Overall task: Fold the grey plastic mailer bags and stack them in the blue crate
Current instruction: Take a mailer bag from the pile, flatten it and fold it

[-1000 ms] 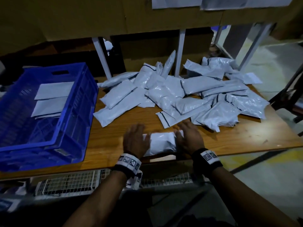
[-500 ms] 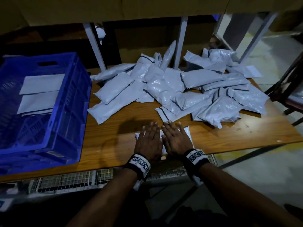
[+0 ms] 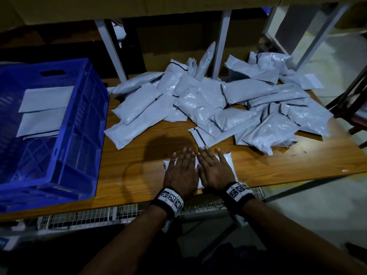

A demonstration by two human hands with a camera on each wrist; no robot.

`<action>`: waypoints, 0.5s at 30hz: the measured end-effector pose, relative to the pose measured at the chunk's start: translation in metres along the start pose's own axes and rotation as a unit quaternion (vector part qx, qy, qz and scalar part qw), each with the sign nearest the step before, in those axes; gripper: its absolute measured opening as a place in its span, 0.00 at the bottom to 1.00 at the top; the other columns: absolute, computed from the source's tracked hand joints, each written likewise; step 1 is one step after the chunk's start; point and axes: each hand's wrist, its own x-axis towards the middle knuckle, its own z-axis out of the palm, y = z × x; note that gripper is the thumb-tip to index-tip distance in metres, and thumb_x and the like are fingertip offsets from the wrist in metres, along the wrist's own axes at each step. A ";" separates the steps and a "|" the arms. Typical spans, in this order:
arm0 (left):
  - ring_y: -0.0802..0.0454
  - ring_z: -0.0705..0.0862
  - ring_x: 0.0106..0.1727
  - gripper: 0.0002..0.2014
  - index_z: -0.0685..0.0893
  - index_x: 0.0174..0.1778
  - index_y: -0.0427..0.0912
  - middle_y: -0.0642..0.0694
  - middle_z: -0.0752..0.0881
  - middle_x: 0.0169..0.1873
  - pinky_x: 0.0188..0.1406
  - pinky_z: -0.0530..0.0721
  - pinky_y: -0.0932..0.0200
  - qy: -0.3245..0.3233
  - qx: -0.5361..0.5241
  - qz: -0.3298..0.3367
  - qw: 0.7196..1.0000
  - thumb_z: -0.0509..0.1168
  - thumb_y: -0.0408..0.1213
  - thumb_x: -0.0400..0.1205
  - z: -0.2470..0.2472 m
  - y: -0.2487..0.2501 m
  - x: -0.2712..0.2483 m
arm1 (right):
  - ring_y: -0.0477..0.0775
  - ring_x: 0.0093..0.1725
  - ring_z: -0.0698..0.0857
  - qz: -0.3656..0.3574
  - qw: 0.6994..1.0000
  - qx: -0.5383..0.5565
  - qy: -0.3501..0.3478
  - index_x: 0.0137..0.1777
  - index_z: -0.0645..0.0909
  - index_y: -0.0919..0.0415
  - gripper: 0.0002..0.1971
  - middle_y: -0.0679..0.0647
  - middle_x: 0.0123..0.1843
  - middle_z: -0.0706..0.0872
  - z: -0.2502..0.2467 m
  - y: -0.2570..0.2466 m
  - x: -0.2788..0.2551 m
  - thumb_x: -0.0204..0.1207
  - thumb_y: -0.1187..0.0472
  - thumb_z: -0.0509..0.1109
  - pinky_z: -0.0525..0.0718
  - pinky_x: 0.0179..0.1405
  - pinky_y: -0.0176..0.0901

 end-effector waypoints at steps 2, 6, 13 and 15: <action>0.46 0.39 0.91 0.32 0.49 0.91 0.40 0.44 0.47 0.91 0.88 0.38 0.37 -0.006 0.001 0.000 1.000 0.37 0.51 0.92 0.000 0.000 0.001 | 0.57 0.88 0.65 0.001 1.000 0.003 -0.001 0.81 0.76 0.64 0.28 0.60 0.84 0.73 0.002 0.000 0.000 0.90 0.51 0.49 0.60 0.85 0.70; 0.46 0.39 0.91 0.32 0.47 0.91 0.42 0.45 0.45 0.91 0.87 0.38 0.37 -0.020 -0.002 0.002 1.000 0.37 0.52 0.92 0.001 0.000 0.005 | 0.56 0.88 0.65 0.006 1.000 0.010 -0.005 0.81 0.77 0.63 0.28 0.59 0.84 0.73 0.006 0.003 0.001 0.89 0.50 0.49 0.59 0.85 0.70; 0.44 0.41 0.91 0.35 0.54 0.91 0.46 0.47 0.50 0.91 0.87 0.37 0.34 -0.004 -0.007 0.005 1.000 0.32 0.54 0.87 0.005 -0.001 0.005 | 0.55 0.90 0.59 0.006 1.000 0.016 -0.019 0.82 0.75 0.60 0.28 0.57 0.87 0.69 0.009 0.005 0.001 0.89 0.50 0.49 0.56 0.86 0.69; 0.42 0.40 0.91 0.34 0.56 0.91 0.48 0.48 0.53 0.91 0.86 0.37 0.31 0.008 -0.001 0.002 1.000 0.33 0.54 0.87 0.005 -0.001 0.004 | 0.56 0.91 0.54 0.011 1.000 0.012 -0.023 0.83 0.74 0.58 0.28 0.57 0.89 0.64 0.008 0.004 0.000 0.89 0.49 0.48 0.53 0.87 0.70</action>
